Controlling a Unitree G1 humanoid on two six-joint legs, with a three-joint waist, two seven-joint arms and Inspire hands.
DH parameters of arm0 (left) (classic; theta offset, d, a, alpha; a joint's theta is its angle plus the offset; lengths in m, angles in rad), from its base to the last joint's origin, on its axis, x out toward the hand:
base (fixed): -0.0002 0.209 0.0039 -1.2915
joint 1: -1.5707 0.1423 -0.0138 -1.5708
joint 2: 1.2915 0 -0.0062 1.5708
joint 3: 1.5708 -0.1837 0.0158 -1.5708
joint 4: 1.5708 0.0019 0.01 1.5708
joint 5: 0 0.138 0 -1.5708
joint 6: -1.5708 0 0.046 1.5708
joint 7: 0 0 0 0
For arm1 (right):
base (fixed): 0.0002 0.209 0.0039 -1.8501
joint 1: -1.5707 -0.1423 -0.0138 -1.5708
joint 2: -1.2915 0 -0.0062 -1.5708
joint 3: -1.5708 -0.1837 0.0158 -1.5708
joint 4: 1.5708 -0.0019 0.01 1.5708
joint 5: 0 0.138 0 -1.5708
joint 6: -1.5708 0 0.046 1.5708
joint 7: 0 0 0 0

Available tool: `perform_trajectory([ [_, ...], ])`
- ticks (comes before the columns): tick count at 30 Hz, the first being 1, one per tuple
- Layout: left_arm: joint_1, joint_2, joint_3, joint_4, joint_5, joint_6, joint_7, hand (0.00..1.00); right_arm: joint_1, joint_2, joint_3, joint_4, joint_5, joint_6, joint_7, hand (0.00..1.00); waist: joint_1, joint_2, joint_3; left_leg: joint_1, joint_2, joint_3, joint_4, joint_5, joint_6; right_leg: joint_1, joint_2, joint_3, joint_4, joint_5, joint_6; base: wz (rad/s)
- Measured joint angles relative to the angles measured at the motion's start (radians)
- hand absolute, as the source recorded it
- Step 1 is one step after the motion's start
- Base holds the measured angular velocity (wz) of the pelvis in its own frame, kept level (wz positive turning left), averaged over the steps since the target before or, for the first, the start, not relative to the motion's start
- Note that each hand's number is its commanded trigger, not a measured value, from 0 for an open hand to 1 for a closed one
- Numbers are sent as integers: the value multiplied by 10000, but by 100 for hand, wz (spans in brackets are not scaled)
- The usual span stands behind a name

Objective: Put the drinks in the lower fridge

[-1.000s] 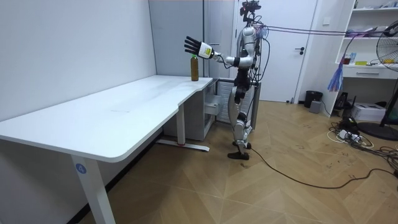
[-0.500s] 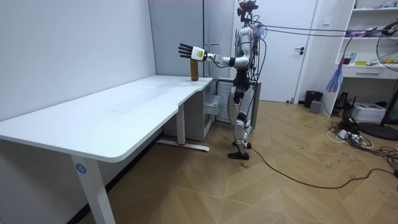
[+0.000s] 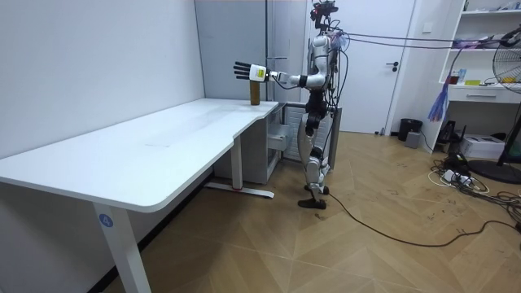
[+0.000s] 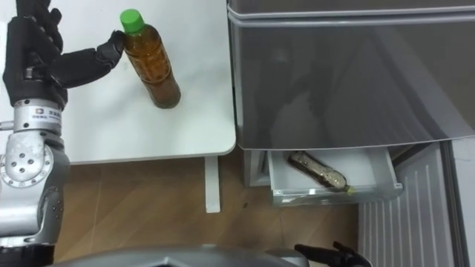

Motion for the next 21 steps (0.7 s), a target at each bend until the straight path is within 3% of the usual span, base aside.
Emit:
perform_trajectory([
  [18,9,-31,15,224,-268,10,-340,0,37,19,-5,-45,-137,26,93,0,22,-92,-8,89,1,63,14,0,0,17,-4,-15,4,0,0,0],
  [21,9,-37,35,262,-271,211,-296,0,55,18,1,-171,-138,148,81,0,26,-115,-19,113,3,65,10,0,0,30,-4,-12,12,0,0,0],
])
